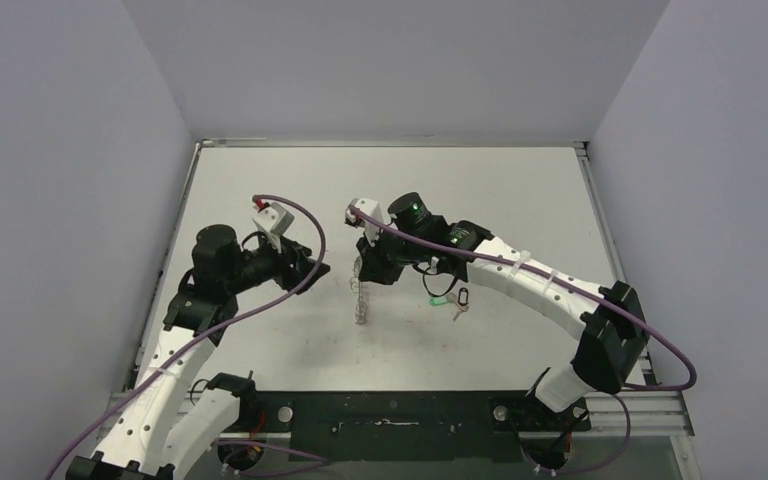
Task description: Put the keys on the keyring
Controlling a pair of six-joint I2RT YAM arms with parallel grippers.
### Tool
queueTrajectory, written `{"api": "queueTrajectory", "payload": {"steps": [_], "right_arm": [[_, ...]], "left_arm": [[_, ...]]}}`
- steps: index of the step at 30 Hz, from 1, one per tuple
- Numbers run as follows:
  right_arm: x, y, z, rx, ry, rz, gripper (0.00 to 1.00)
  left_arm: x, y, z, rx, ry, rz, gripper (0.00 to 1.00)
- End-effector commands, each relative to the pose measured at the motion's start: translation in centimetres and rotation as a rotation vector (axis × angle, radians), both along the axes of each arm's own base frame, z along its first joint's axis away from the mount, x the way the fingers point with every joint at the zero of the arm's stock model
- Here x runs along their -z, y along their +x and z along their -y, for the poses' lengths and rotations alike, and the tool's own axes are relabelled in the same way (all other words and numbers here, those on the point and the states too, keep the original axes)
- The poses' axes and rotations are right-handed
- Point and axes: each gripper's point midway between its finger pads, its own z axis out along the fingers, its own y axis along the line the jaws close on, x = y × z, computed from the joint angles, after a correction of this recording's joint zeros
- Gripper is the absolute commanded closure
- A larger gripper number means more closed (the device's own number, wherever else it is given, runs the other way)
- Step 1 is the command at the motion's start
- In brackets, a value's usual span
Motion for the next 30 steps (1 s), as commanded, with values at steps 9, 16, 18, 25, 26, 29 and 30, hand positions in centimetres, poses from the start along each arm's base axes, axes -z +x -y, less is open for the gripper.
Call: {"api": "queueTrajectory", "payload": {"steps": [9,16,18,25,26,29,30], "right_arm": [[-2.5,-3.7,-0.3,-0.171,0.112,-0.006,1.00],[-3.6,-4.3,-0.6,-0.185,0.145,-0.011,1.00],[-4.1,-4.4,-0.7,-0.188,0.158,-0.011,1.00],[-5.2,-4.6,-0.7,-0.190,0.179,-0.007,1.00],[-5.3,-4.6,-0.7,-0.190,0.182,-0.004,1.00],[-5.9,-4.7,-0.7,-0.174,0.207,-0.012,1.00],[-6.0,-4.8,-0.8,-0.173,0.214,-0.014,1.00]], "left_arm": [[-0.6,-4.7,4.2,0.504,-0.053,0.271,0.46],[1.6,-2.4,3.7,0.319,-0.056,0.186,0.54],[1.7,-1.4,3.3,0.247,-0.066,0.195,0.55],[3.3,-0.5,3.6,0.172,-0.064,0.197,0.56],[3.6,-0.6,3.9,0.180,-0.060,0.197,0.56],[4.6,-1.3,4.9,0.216,-0.042,0.190,0.56],[4.8,-1.5,5.3,0.219,-0.041,0.185,0.56]]}}
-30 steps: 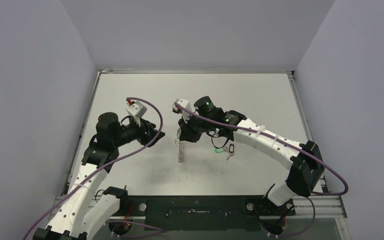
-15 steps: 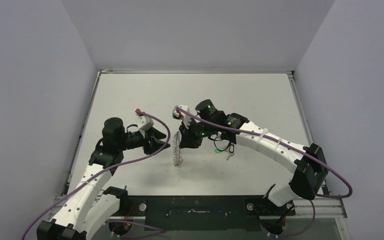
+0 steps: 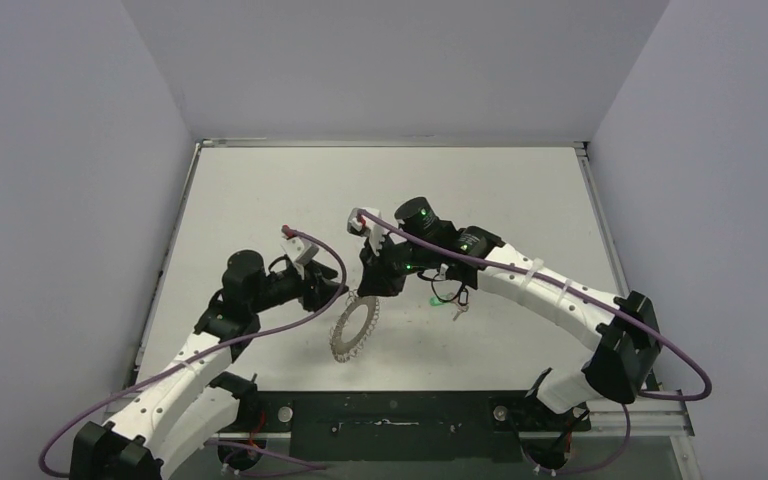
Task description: Put the keys on the keyring
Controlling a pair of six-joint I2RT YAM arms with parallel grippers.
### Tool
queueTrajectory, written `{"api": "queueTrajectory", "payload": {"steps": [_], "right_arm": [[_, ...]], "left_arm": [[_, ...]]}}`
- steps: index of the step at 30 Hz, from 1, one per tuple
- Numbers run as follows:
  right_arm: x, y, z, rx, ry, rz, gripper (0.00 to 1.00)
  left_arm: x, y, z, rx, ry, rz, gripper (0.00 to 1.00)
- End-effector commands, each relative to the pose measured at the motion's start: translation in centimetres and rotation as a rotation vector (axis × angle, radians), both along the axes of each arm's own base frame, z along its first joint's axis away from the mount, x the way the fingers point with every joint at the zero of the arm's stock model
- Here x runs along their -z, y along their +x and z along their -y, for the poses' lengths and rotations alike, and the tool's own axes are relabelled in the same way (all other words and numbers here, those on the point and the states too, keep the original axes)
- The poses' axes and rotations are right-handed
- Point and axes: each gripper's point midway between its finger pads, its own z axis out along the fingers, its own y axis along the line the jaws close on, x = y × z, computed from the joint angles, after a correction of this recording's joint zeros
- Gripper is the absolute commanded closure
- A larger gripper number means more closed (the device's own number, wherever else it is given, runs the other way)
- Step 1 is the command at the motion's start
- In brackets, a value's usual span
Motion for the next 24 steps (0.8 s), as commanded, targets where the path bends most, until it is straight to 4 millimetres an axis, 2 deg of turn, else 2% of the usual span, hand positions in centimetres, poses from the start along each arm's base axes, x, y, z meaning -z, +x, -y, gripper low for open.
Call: {"api": "queueTrajectory", "payload": {"steps": [1,6,18,24], "right_arm": [[-5.6,-0.3,-0.9,-0.006,0.163,0.071,1.00],[-5.7,0.1,-0.7,0.026,0.164,0.080,1.00],[-5.1,0.7,-0.5,0.056,0.144,0.088,1.00],[-5.0,1.0,-0.6,0.067,0.146,0.085,1.00]], "left_arm": [[-0.8,0.4,1.4,0.001,-0.014,0.068,0.56],[-1.1,-0.4,2.3,0.034,-0.032,0.083,0.55],[-6.0,-1.9,1.5,-0.006,-0.215,0.237,0.53],[-6.2,-3.8,2.1,0.097,-0.217,0.249,0.53]]}}
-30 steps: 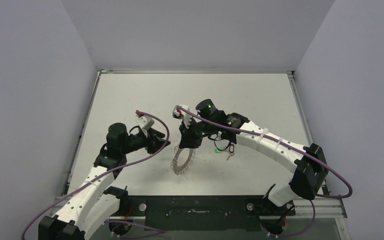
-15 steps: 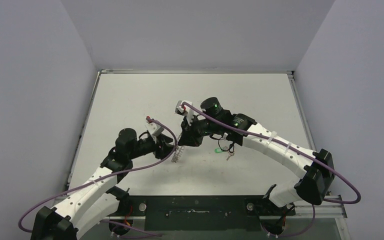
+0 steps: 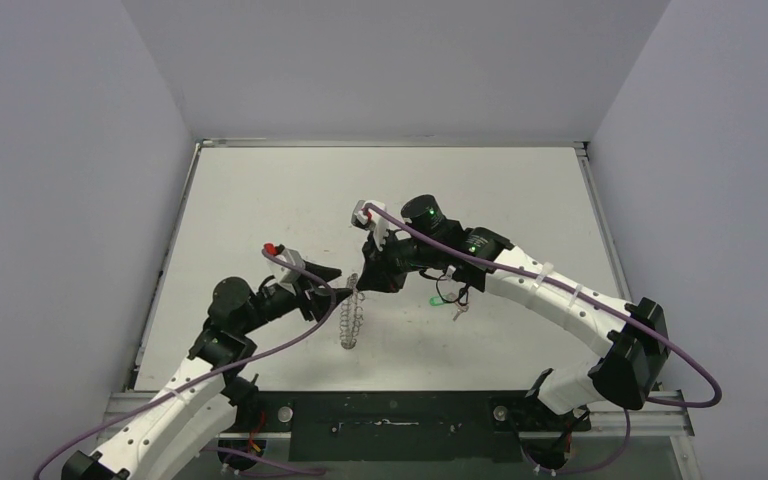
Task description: Put the keys on the keyring
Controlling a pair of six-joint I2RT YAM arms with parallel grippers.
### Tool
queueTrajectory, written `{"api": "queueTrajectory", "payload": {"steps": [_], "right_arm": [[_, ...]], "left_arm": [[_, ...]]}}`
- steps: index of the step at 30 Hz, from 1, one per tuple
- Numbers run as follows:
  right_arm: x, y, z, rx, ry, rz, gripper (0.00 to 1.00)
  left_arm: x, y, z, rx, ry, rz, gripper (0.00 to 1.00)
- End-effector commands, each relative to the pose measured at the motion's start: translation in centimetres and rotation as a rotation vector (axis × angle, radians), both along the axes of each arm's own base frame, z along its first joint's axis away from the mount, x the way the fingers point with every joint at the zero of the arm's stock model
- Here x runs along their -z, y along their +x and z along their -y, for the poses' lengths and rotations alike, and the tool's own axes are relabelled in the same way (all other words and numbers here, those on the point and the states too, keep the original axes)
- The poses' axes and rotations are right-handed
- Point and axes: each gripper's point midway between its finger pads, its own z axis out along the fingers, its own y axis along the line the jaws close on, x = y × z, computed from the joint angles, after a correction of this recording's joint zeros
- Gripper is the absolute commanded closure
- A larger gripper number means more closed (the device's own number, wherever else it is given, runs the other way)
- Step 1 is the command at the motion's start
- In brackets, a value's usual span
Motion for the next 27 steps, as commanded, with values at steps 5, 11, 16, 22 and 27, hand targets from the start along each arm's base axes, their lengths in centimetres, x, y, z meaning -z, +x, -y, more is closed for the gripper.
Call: {"api": "queueTrajectory", "payload": {"steps": [5,11,16,22,27], "right_arm": [[-2.6,0.9,-0.6,0.013,0.092,0.066,1.00],[-2.9,0.4,-0.7,-0.021,0.115,0.054,1.00],[-3.1,-0.4,-0.7,-0.076,0.120,0.047,1.00],[-2.8,-1.3,-0.7,-0.135,0.110,0.022,1.00],[-2.7,-1.5,-0.8,-0.145,0.109,0.009,1.00]], "left_arm": [[-3.1,-3.3,0.8,0.161,-0.035,0.137,0.52],[-2.5,-2.9,-0.1,0.127,0.093,0.190,0.51],[-3.1,-1.7,-0.9,0.054,0.143,0.251,0.54],[-3.6,-0.9,-1.0,0.062,0.232,0.329,0.55],[-3.1,-0.9,-0.4,0.134,0.293,0.337,0.58]]}}
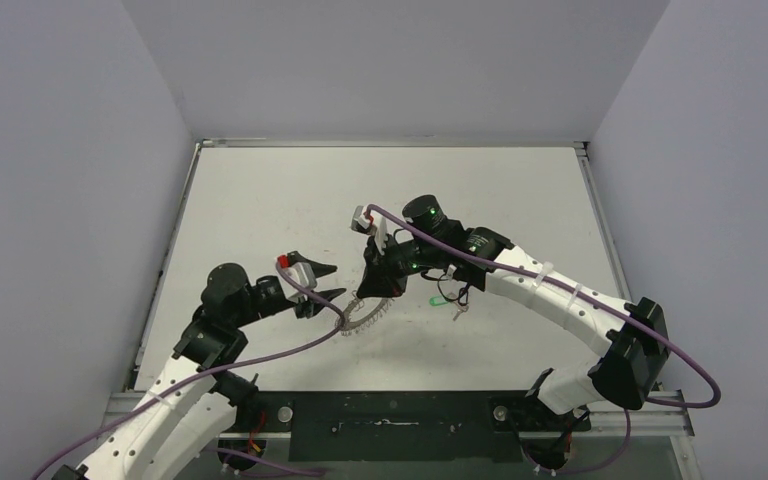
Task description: Put the keys on the keyring
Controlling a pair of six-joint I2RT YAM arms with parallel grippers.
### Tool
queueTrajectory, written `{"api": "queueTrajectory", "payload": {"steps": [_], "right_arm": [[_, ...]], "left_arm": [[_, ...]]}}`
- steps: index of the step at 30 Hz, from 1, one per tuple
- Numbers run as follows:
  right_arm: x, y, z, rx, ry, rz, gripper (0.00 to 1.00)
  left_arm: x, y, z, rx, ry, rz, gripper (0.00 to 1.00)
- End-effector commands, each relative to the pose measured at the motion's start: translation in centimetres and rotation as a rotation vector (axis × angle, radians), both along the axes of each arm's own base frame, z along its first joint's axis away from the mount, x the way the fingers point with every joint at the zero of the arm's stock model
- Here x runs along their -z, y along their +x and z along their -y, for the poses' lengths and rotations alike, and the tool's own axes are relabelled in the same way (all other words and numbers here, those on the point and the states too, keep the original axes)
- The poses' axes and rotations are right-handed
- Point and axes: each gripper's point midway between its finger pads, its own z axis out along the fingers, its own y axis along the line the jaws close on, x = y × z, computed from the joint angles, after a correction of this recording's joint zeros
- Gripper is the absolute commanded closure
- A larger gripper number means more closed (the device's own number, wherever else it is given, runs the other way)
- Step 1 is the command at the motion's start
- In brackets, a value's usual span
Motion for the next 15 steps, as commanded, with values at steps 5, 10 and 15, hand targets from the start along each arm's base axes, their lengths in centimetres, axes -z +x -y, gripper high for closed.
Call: {"api": "queueTrajectory", "payload": {"steps": [5,10,15], "right_arm": [[-2.5,0.0,-1.0,-0.042,0.083,0.038,1.00],[-2.6,0.2,-1.0,-0.037,0.085,0.046,1.00],[-2.6,0.1,-1.1,-0.040,0.087,0.040,1.00]], "left_arm": [[-1.8,-1.5,2.1,0.198,0.008,0.074,0.60],[-1.6,-2.4,2.1,0.246,0.018,0.083,0.58],[-1.7,-2.5,1.9,0.239,0.025,0.109,0.59]]}}
